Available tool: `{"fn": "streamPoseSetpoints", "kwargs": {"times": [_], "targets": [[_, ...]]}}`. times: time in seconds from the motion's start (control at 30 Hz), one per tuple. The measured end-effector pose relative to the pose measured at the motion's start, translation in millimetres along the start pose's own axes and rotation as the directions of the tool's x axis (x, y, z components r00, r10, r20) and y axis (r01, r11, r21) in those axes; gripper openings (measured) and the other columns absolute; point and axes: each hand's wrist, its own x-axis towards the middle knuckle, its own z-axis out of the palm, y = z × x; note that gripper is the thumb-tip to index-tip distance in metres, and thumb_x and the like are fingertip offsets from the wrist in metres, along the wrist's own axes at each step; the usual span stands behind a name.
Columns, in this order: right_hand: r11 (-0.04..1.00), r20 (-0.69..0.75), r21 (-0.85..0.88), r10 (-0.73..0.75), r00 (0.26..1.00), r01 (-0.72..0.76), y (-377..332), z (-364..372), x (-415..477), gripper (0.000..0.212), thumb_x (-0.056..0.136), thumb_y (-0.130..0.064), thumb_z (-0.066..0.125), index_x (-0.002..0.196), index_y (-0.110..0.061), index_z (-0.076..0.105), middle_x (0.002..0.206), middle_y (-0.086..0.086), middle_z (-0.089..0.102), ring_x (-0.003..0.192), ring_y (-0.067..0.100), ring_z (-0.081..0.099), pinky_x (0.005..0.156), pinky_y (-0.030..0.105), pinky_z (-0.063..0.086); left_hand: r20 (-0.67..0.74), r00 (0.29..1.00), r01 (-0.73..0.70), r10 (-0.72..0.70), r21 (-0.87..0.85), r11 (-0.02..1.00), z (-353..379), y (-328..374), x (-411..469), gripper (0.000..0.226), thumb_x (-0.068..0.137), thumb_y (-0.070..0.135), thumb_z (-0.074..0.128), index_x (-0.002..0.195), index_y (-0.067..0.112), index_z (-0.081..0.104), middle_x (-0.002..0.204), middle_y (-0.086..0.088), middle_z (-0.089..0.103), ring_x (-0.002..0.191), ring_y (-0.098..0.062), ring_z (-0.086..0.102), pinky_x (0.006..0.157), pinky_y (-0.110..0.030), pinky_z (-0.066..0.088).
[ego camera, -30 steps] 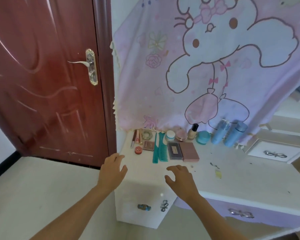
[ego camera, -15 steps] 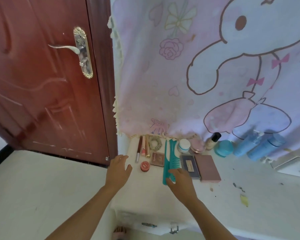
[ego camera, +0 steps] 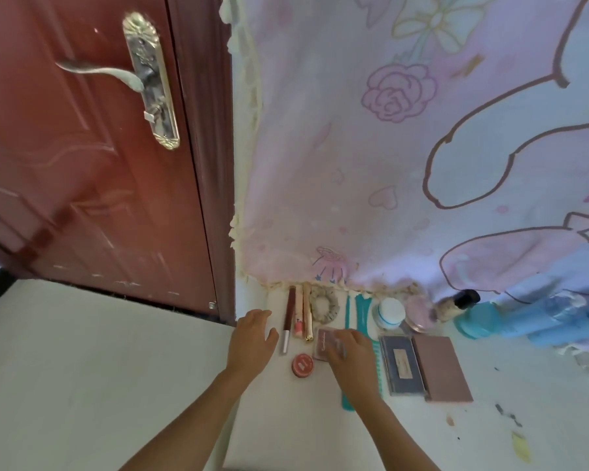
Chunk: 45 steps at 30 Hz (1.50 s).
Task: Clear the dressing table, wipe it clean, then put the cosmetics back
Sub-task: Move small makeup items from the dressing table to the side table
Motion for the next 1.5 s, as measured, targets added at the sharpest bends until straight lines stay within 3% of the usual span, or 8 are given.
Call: {"fn": "streamPoseSetpoints", "kwargs": {"times": [0.07,0.27,0.5,0.63,0.8,0.97,1.23,1.5], "targets": [[1.000,-0.007,-0.010,-0.021,1.000,0.021,-1.2,2.9,10.6,0.022,0.089,-0.017,0.052,0.107,-0.008,0.061,0.114,0.009,0.058,0.109,0.027,0.047,0.089,0.031,0.035,0.006,1.000,0.026,-0.026,-0.005,1.000,4.9,0.3,-0.2,0.042,0.095,0.020,0.042,0.136,0.012,0.038,0.142,-0.003,0.039,0.130,-0.019,0.034,0.105,-0.028,0.029],[0.991,0.116,-0.106,-0.067,0.991,0.080,-19.5,11.9,54.6,0.041,0.091,-0.029,0.048,0.129,-0.013,0.044,0.139,0.005,0.042,0.123,0.025,0.039,0.099,0.034,0.034,0.000,0.996,0.085,-0.085,0.050,0.995,11.4,4.5,-4.6,0.043,0.096,0.023,0.039,0.137,0.013,0.035,0.142,-0.002,0.039,0.129,-0.019,0.034,0.102,-0.024,0.030],[0.958,0.193,-0.270,-0.049,0.980,0.101,-27.2,28.7,77.2,0.051,0.091,-0.029,0.048,0.136,-0.012,0.031,0.139,0.011,0.039,0.131,0.029,0.031,0.106,0.039,0.029,-0.019,0.995,0.104,-0.102,0.110,0.988,15.5,8.0,-8.4,0.042,0.096,0.023,0.039,0.136,0.015,0.036,0.141,0.001,0.039,0.127,-0.019,0.035,0.101,-0.025,0.031],[0.974,0.200,-0.213,-0.028,0.979,0.072,-27.4,32.4,81.5,0.061,0.086,-0.026,0.053,0.140,-0.016,0.027,0.136,0.009,0.045,0.130,0.030,0.035,0.105,0.041,0.032,-0.040,0.992,0.127,-0.122,0.178,0.976,17.0,12.6,-3.5,0.042,0.096,0.028,0.036,0.137,0.017,0.034,0.139,0.001,0.042,0.127,-0.019,0.034,0.100,-0.027,0.031],[0.997,0.051,0.071,0.038,0.998,-0.042,-23.8,13.8,78.6,0.054,0.078,-0.017,0.056,0.130,-0.014,0.040,0.103,0.010,0.062,0.096,0.027,0.056,0.090,0.036,0.044,-0.087,0.993,0.096,-0.077,0.242,0.966,21.6,32.0,12.4,0.042,0.095,0.035,0.037,0.133,0.018,0.039,0.134,0.000,0.044,0.125,-0.020,0.036,0.097,-0.028,0.033],[0.984,-0.026,0.180,-0.001,1.000,0.006,-9.8,-8.4,67.5,0.050,0.078,-0.015,0.061,0.126,-0.015,0.047,0.111,0.006,0.056,0.104,0.024,0.051,0.091,0.035,0.043,-0.047,0.997,0.075,-0.062,0.338,0.938,34.1,51.4,26.3,0.059,0.093,0.042,0.040,0.143,0.017,0.020,0.131,-0.007,0.043,0.119,-0.024,0.039,0.096,-0.032,0.037],[0.970,-0.089,0.239,-0.020,0.996,0.041,9.2,-31.6,40.4,0.038,0.081,-0.008,0.059,0.118,-0.011,0.053,0.099,-0.003,0.049,0.092,0.016,0.050,0.079,0.025,0.038,-0.119,0.980,0.186,-0.162,0.228,0.956,45.4,51.0,28.6,0.031,0.086,0.028,0.050,0.112,0.013,0.044,0.112,-0.006,0.053,0.103,-0.021,0.047,0.086,-0.028,0.039],[0.966,-0.104,0.254,-0.013,0.995,0.039,13.3,-28.4,25.5,0.037,0.082,-0.013,0.062,0.118,-0.014,0.053,0.107,0.003,0.056,0.092,0.015,0.055,0.082,0.029,0.047,-0.002,0.978,0.204,-0.210,0.252,0.946,35.5,63.4,34.7,0.034,0.089,0.023,0.050,0.118,0.007,0.047,0.122,-0.013,0.046,0.113,-0.026,0.043,0.092,-0.029,0.037]]}}
